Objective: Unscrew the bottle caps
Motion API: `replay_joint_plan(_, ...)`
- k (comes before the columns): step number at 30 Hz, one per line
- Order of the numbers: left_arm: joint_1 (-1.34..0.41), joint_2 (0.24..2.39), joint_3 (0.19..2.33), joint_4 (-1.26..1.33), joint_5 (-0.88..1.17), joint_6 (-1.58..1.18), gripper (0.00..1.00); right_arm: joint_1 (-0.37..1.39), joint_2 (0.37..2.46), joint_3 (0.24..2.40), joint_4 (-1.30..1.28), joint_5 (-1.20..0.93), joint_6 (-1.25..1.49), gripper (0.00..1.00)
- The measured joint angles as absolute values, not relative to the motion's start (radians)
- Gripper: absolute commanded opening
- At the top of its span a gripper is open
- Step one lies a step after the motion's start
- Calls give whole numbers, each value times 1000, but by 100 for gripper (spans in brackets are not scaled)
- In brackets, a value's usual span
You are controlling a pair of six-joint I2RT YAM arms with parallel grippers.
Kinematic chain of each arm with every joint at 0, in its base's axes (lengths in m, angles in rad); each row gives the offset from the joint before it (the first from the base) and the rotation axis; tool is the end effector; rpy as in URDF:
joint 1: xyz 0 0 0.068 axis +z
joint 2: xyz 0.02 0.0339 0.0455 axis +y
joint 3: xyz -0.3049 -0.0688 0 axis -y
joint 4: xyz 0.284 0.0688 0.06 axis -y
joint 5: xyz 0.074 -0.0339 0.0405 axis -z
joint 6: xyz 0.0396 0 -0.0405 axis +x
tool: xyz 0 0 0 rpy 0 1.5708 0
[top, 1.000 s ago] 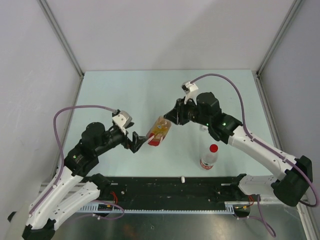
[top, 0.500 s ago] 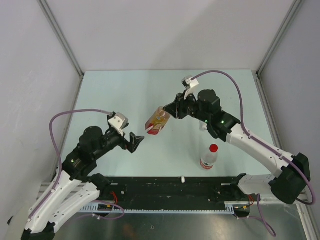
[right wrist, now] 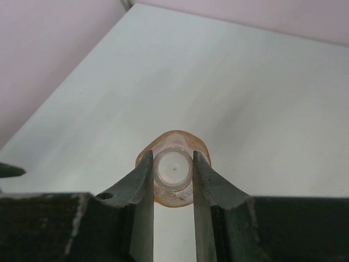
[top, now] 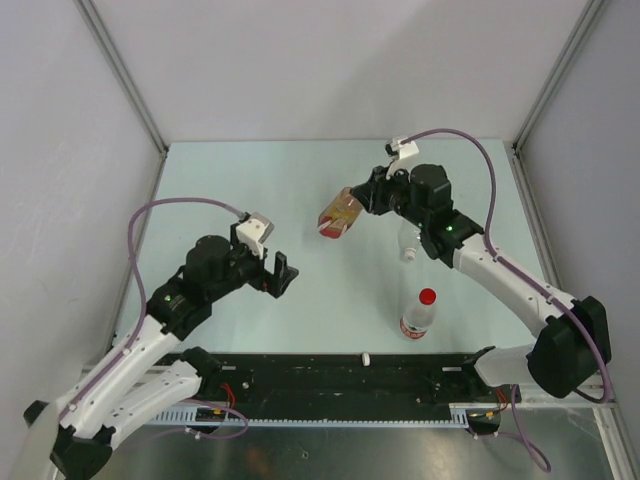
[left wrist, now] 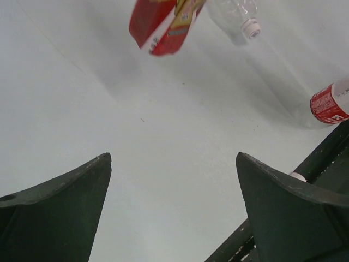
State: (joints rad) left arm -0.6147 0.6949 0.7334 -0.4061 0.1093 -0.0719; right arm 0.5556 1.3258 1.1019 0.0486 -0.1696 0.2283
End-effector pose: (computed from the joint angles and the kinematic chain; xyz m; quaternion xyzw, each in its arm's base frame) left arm 0.1389 -0.1033 0.3389 0.2505 0.7848 -0.2326 0.5170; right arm 0.2918 0.1890 0.3850 -0.1781 0.7445 0.3045 0.5668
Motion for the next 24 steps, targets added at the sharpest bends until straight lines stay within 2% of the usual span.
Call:
replay_joint_plan(9,-614,791,757,-408,76,-131,99,613,1467,1192,86,21,71,0)
replay_joint_plan(19,-614,685,752,-405,78,-133,99,647,1695,1250,83,91,36,3)
replay_joint_plan(22,-614,664,740,-406,81,-133,99,653,1725,1285,75,101,45,9)
replay_joint_plan(24,-614,659,737,-406,82,-133,99,657,1737,1298,72,113,48,22)
